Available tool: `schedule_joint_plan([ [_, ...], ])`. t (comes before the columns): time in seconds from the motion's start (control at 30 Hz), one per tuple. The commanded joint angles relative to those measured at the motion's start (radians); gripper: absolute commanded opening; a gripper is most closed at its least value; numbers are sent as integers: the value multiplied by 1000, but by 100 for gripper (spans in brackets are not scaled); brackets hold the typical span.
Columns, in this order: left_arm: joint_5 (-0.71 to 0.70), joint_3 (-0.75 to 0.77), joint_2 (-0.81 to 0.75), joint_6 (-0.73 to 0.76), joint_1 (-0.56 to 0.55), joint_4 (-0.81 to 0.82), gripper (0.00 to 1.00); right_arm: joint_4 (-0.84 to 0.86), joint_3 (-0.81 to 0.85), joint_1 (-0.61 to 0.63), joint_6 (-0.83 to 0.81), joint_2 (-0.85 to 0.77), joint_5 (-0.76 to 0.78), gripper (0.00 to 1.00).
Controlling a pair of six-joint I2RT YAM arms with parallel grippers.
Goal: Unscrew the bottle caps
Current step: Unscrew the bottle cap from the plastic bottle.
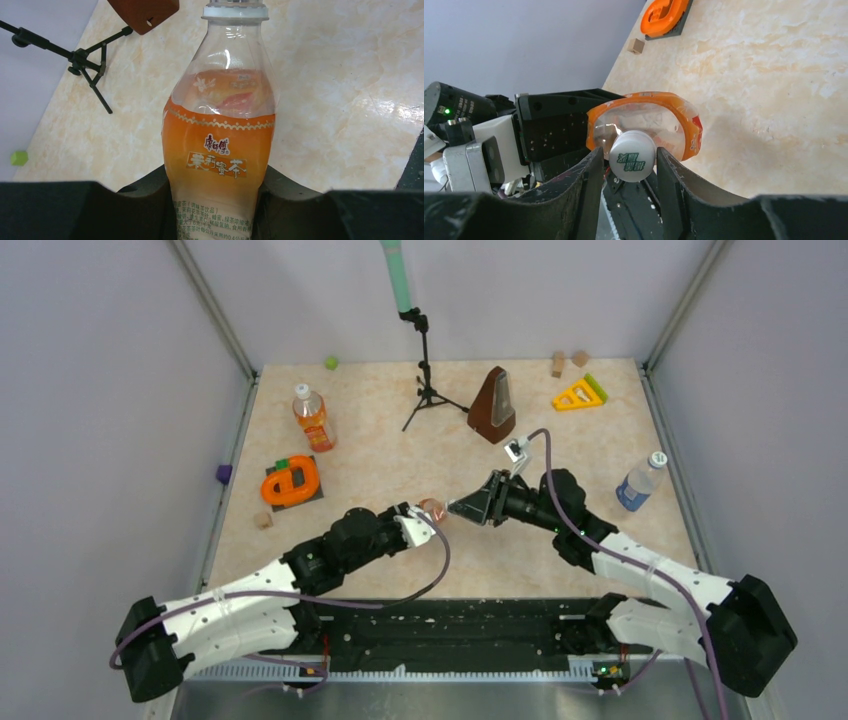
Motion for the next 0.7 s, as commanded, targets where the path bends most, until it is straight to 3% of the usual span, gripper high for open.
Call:
schedule_joint_plan([
  [0.0,-4,66,32,-35,-4,22,0,-10,49,1,-38,7,-34,44],
  [0.5,-13,56,4,-16,-2,4,0,-8,45,1,-28,-2,14,44],
  [0.67,0,56,6,-16,-3,4,0,5,39,1,-26,2,7,34],
])
